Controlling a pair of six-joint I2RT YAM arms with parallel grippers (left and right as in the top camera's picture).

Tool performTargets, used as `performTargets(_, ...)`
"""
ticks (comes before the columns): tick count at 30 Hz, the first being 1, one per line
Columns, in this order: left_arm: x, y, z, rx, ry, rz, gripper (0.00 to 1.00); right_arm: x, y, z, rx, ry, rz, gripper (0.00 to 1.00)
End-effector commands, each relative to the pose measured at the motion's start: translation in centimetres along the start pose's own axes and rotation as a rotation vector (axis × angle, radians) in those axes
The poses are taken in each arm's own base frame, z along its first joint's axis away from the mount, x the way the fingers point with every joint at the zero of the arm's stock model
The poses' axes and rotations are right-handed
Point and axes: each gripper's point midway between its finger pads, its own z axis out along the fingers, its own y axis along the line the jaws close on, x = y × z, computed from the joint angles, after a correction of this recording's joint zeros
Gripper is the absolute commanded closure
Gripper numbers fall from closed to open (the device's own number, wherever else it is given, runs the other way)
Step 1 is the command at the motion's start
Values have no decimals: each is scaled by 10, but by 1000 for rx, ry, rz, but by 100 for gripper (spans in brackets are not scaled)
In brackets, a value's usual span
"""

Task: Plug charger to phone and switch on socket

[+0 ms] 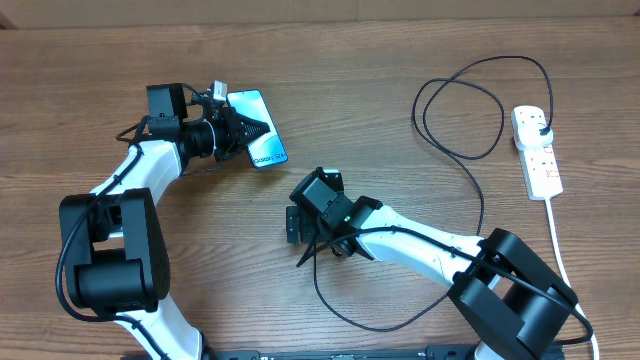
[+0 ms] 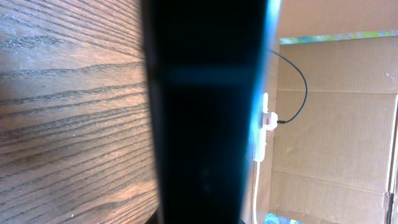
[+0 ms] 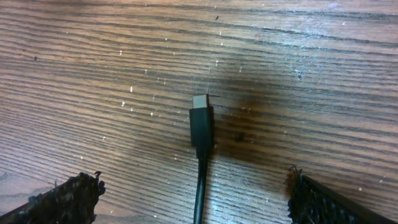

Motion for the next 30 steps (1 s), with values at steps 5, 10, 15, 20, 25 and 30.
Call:
performTargets(5, 1, -8, -1, 22, 4, 11, 96, -4, 2, -5, -1, -28, 2, 0)
performTargets(10, 1, -8, -1, 22, 4, 11, 96, -6, 1, -5, 4, -34, 2, 0)
performTargets(15, 1, -8, -1, 22, 4, 11, 96, -7, 0, -5, 10, -40, 1, 0)
performTargets(20, 1, -8, -1, 22, 4, 11, 96, -6, 0, -5, 10, -39, 1, 0)
performTargets(25, 1, -8, -1, 22, 4, 11, 96, -6, 0, -5, 9, -38, 1, 0)
performTargets(30, 1, -8, -1, 22, 4, 11, 96, -6, 0, -5, 10, -39, 1, 0)
